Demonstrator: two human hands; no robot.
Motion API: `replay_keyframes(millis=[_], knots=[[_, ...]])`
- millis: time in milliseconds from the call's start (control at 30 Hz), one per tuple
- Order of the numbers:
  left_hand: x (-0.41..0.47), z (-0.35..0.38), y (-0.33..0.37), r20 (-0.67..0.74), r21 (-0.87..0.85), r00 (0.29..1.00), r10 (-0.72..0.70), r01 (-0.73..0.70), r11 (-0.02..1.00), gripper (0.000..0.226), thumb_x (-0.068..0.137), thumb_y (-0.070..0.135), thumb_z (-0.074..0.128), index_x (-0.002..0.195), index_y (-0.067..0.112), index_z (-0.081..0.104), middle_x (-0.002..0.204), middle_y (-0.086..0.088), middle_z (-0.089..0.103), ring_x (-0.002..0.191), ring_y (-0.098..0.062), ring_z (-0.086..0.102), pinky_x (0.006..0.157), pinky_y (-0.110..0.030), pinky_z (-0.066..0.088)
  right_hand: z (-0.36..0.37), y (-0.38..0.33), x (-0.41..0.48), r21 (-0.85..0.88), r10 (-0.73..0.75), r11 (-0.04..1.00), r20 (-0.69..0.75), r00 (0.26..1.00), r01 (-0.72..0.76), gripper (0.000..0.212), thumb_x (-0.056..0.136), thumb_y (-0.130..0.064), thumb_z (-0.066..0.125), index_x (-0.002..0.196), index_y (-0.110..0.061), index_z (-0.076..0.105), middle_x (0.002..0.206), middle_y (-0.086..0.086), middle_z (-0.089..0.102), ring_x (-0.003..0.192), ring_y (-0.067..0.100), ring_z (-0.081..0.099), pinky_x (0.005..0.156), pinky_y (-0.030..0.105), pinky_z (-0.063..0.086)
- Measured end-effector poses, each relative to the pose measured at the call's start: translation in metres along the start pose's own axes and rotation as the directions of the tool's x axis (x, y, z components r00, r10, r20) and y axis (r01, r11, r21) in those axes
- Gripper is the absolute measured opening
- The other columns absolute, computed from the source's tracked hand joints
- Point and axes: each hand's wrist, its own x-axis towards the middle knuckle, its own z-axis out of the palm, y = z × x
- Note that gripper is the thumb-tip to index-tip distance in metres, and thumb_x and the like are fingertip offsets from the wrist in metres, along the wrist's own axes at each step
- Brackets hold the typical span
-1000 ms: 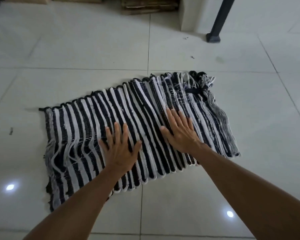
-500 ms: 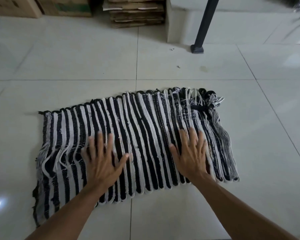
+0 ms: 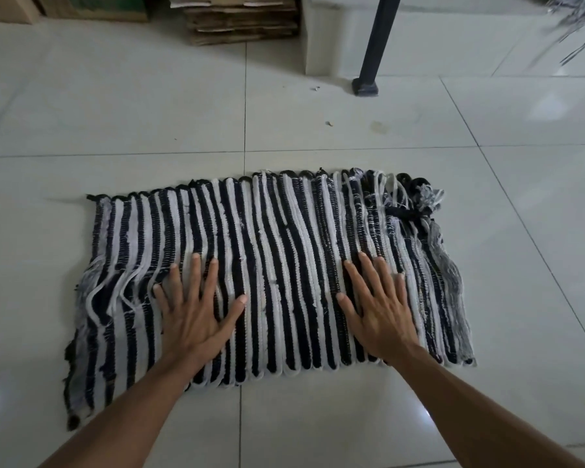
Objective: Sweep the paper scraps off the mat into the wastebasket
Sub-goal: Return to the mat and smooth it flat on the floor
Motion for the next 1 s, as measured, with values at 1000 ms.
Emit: replay_keyframes(millis=[1000], knots=[[0.034,0.002,0.068,0.104,0.05,0.991,0.08,-0.085,0.995,0.087,0.077,0.08,-0.003,0.148,0.034,-0.024,0.154,-0.002,-0.038,0.143,-0.034,-0.029,0.114,-0.066,-0.006,-0.021,0.054,0.007,0.006,0.16,0.987,0.095,0.982,-0.161,0.072,0.095,-0.065,0.01,0.158,-0.031,0.006,0.166,0.002,-0.006,0.151,0.032,-0.013,0.121,0.054,-0.004]])
